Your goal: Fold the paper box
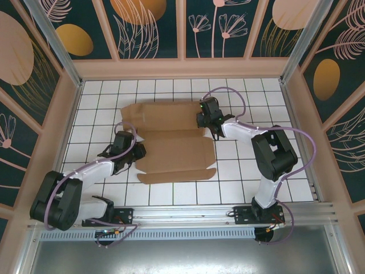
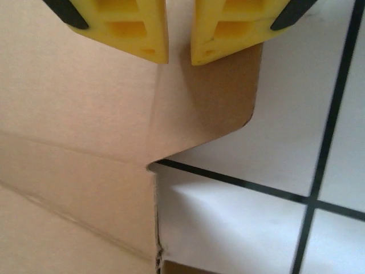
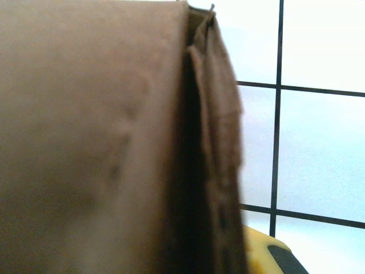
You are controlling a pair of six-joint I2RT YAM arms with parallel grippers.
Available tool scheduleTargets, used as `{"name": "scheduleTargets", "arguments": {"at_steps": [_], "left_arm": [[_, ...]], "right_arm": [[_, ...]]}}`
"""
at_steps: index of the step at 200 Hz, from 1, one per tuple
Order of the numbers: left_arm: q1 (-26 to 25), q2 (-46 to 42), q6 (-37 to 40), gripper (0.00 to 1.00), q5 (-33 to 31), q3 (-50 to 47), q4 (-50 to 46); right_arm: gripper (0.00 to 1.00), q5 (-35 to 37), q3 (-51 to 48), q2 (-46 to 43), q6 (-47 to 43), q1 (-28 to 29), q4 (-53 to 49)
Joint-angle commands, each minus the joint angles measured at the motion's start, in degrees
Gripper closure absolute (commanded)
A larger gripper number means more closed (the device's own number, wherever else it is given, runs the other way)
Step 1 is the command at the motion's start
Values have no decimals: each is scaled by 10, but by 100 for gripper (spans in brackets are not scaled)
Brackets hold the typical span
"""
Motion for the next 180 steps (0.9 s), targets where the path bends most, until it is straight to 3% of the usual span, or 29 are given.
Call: {"name": "scheduleTargets", "arguments": {"at_steps": [1,26,81,101,149,180], "left_arm": [[1,32,-32,82,-39,5,40],[2,48,-70,85,-41,-12,71],[25,-26,-141,82,-29,-87,146],[28,14,-143,81,-4,-76,150],[29,103,-156,83,33,-68,197],[31,-2,-116,83,-17,-40,117]], "right_arm": [[100,-6,-17,9,16,-14,-44],[100,-27,-28,0,23,-25,-35],[100,-82,-52,-17,33,-42,-10],[100,-130,-54,-13,53,-56,-3],[100,-146,-26,-1,54,-59,-43],[100,-130,-23,-7,45,-60,-53]]}}
